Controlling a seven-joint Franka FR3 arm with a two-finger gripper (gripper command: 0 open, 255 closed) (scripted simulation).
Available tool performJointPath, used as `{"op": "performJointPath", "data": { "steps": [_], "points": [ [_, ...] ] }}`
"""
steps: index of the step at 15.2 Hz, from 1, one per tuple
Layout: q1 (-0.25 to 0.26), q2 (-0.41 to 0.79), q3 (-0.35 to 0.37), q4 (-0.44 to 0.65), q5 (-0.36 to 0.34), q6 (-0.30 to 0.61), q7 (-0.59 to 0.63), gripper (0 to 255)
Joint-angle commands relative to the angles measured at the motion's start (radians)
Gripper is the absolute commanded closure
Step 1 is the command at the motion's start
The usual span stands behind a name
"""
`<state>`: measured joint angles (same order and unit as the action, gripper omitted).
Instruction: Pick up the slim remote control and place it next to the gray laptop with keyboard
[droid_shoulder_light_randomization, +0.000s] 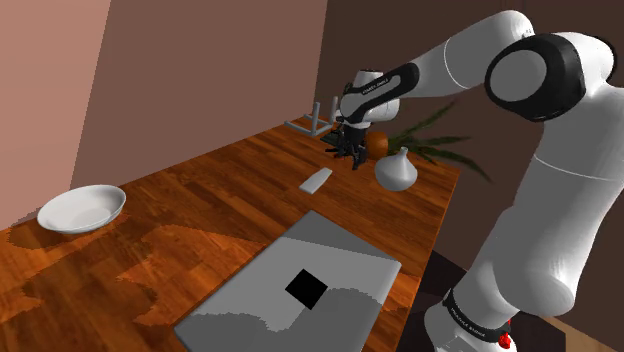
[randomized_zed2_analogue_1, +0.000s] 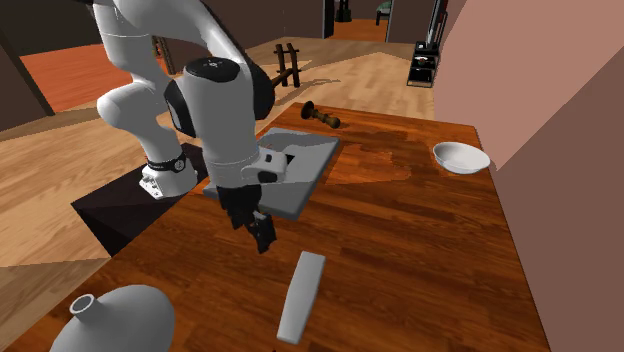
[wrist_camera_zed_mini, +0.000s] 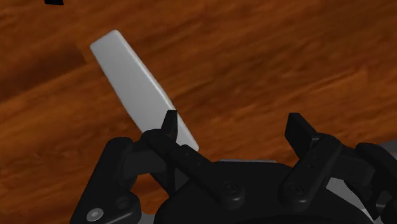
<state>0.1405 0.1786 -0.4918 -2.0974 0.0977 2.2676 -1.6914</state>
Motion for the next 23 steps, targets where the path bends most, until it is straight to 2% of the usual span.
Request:
{"op": "performJointPath", "data": {
  "steps": [1, 5, 10, 18, 23],
  "points": [
    [-0.019, 0.091, 0.023, 0.067, 0.055, 0.008, -0.105, 0],
    [-0.071, 0.253, 0.083, 0.209, 0.122, 0.01, -0.27, 0],
    [-0.13, 0.444, 0.163, 0.407, 0.155, -0.006, -0.43, 0],
    [-0.144, 0.512, 0.183, 0.408, 0.178, 0.06, -0.445, 0],
    [-0.144, 0.512, 0.183, 0.408, 0.178, 0.06, -0.445, 0]
  ]
}}
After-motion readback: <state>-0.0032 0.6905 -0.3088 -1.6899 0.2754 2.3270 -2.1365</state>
